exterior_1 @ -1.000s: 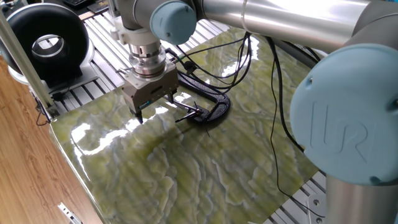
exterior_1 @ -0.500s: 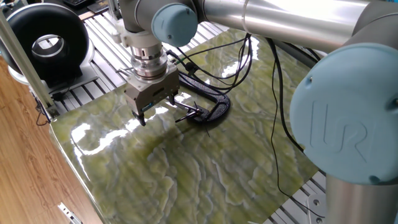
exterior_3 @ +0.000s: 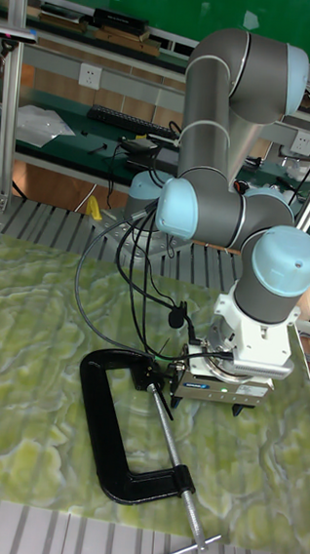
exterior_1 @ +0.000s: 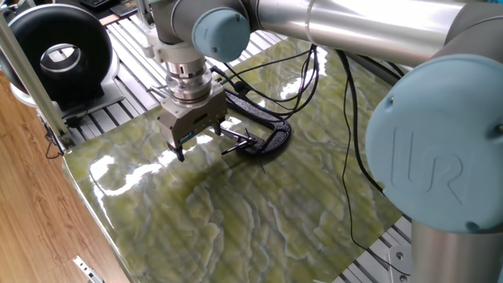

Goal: Turn the hands of a clock

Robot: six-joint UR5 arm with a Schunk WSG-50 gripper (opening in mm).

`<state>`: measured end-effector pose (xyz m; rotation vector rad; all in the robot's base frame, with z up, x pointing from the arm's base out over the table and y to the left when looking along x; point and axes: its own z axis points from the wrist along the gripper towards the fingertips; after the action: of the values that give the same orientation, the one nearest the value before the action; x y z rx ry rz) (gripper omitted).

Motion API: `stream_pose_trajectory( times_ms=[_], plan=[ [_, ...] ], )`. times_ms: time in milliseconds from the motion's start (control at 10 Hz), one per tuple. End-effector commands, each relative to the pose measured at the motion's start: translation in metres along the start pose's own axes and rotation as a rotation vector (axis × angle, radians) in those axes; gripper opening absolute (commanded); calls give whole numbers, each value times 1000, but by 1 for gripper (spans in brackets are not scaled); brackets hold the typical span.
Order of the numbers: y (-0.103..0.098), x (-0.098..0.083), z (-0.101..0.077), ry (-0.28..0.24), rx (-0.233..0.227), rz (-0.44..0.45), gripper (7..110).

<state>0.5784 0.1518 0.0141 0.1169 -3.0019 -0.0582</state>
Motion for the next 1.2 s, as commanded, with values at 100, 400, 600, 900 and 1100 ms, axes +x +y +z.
stream_pose_trajectory(
  times_ms=[100,400,600,900,1100],
  plan=[
    [-4,0,0,1,9,10,7],
    [-6,-1,1,2,11,7,7],
    [-8,-1,0,2,15,6,7],
    [-9,-2,0,2,17,6,7],
    [-11,-2,0,2,18,5,7]
  ],
)
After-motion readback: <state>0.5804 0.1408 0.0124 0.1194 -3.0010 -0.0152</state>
